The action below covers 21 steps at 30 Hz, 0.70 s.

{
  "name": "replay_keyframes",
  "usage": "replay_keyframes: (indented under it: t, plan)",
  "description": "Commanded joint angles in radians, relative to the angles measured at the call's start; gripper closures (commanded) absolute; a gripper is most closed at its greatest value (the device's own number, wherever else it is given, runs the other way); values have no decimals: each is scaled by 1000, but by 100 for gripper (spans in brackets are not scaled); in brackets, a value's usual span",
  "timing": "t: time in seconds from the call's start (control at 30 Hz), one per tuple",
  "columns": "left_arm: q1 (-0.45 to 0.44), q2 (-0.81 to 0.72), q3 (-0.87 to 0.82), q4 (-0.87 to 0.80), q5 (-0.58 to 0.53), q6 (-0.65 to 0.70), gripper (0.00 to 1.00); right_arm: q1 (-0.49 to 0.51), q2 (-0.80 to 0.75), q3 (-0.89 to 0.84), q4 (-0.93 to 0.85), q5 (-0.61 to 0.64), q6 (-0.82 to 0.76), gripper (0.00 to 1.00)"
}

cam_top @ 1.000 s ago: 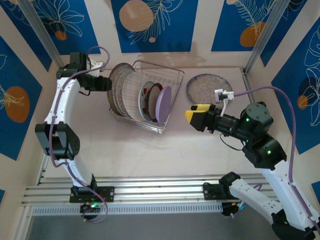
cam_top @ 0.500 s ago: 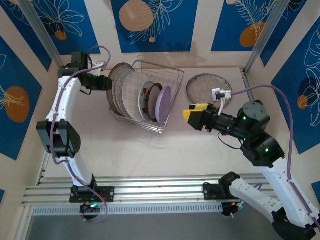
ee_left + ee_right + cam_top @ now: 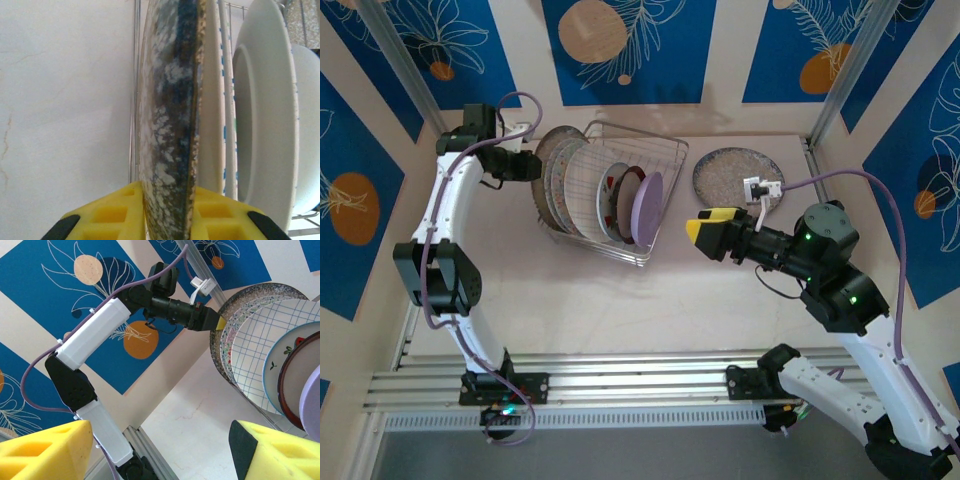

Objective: Unload the plates from the dish rack

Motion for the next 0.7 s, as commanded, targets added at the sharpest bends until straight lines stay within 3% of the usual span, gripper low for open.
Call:
replay_keyframes:
  t: [0.0,0.3,0.67]
  plan:
    - [-10,-32,6,9,7,-1,82,6,-8,-7,-8,14,12,27]
    - [-45,-80,-17,20,-72,-5,90,9,-16,-13,-14,23,21,27]
    - [-52,-86,-8,21,-65,-25,100,12,-41,-17,-37,42,27,27]
